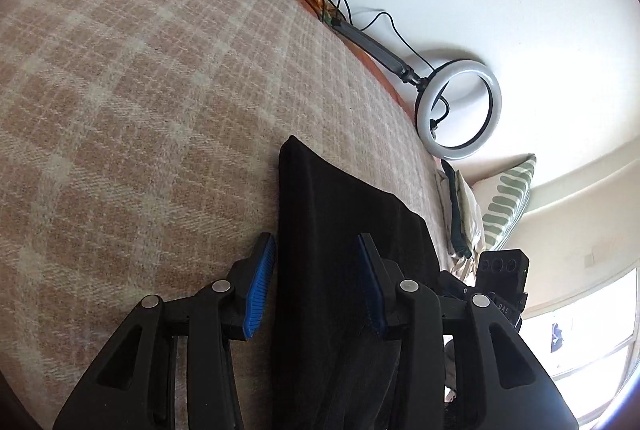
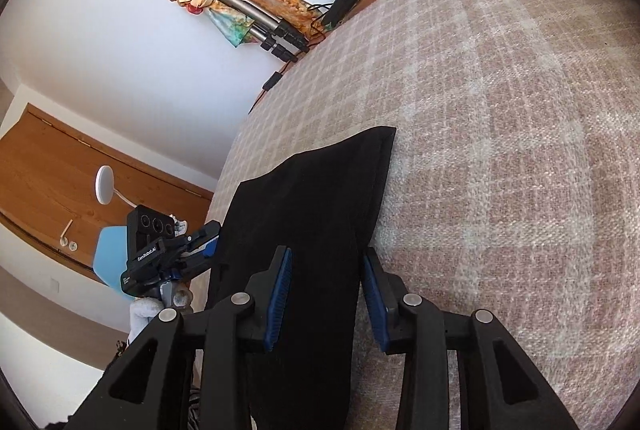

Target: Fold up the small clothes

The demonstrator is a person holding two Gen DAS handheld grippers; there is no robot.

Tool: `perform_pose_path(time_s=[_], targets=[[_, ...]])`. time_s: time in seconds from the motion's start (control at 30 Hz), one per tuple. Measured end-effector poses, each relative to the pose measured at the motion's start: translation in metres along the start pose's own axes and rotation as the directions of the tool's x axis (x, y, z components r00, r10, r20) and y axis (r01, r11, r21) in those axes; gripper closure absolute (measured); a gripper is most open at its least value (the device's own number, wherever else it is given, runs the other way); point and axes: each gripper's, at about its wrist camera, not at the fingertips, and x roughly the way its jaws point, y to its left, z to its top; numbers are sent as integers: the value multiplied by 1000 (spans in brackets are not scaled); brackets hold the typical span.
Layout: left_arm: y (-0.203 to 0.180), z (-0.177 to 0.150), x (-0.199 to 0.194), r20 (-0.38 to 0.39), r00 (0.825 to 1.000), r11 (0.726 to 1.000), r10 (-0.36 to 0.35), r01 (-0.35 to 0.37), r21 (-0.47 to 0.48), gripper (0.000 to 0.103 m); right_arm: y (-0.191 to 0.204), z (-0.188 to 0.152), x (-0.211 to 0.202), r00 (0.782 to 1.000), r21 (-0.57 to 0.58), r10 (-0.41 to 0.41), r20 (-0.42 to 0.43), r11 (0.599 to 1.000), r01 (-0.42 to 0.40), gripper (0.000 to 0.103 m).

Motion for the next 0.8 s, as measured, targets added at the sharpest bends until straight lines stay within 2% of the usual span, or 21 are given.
perform_pose_path(time_s=[0.17,0.33,0.5,0.63,0.8], targets=[[-7,6,14,-12,1000,1000,-25,26,8,63,-1,13,11,1000,4,27,-15,1000,-27,67],[-1,-5,1,-42,999,999,-29,29,-16,63,-3,19,15,998,4,56,-27,998,-56,68],[4,-35,-21,-80,996,998,-37,33,-45,63,-11,28,21,998,16,66,-19,998,-65,68],[12,-71,-40,-99,990,990,-96,86,-109,62,-14,36,27,998,23,64,-13,998,-64,68],[4,-98,-48,-90,990,991,-106,98,-89,61,-17,44,32,998,34,63,0,997,-63,68]])
